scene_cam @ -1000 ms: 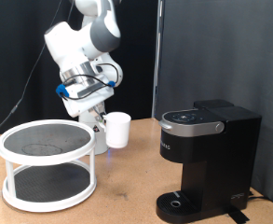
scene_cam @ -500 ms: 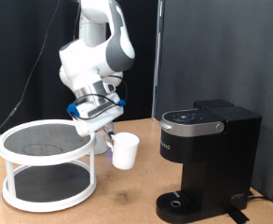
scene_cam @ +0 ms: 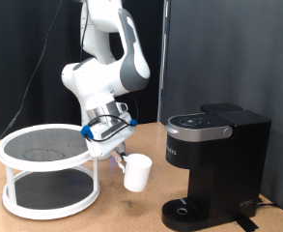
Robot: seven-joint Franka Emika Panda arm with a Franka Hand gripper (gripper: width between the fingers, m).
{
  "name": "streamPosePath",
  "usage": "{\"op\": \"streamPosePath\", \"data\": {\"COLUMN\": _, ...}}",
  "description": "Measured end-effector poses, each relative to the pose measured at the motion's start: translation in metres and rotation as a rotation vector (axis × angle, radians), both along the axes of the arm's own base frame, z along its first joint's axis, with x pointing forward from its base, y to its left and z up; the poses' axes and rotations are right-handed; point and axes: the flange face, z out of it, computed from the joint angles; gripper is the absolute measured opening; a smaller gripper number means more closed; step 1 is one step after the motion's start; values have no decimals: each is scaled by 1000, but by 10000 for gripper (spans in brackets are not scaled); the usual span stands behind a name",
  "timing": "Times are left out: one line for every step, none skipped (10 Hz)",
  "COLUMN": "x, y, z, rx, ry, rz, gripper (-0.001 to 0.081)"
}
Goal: Make a cup of coffee with the keurig machine
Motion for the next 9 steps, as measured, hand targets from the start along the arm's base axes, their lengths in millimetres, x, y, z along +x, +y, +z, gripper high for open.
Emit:
{"op": "streamPosePath", "data": {"x": 3, "y": 5, "z": -7, "rx": -1, "ry": -6, "rz": 1, "gripper": 4}}
{"op": "streamPosePath", "data": {"x": 6, "y": 11, "z": -13, "rx": 5, "ry": -15, "rz": 5, "gripper": 4}}
{"op": "streamPosePath", "data": {"x": 10, "y": 17, "z": -19, "rx": 13, "ry": -24, "rz": 8, "gripper": 4}}
{"op": "streamPosePath", "data": {"x": 13, "y": 24, "z": -23, "rx": 23, "ry": -34, "rz": 16, "gripper": 4}}
{"op": "streamPosePath", "data": {"x": 17, "y": 30, "z": -27, "rx": 32, "ry": -42, "rz": 25, "gripper": 4}}
{"op": "streamPosePath", "data": {"x": 20, "y": 37, "z": -30, "rx": 38, "ry": -50, "rz": 35, "gripper": 4}}
{"op": "streamPosePath", "data": {"x": 22, "y": 44, "z": -33, "rx": 40, "ry": -58, "rz": 44, "gripper": 4}}
{"op": "streamPosePath", "data": {"x": 24, "y": 50, "z": -34, "rx": 39, "ry": -68, "rz": 50, "gripper": 4}}
{"op": "streamPosePath", "data": {"x": 25, "y": 56, "z": -36, "rx": 39, "ry": -76, "rz": 54, "gripper": 4}}
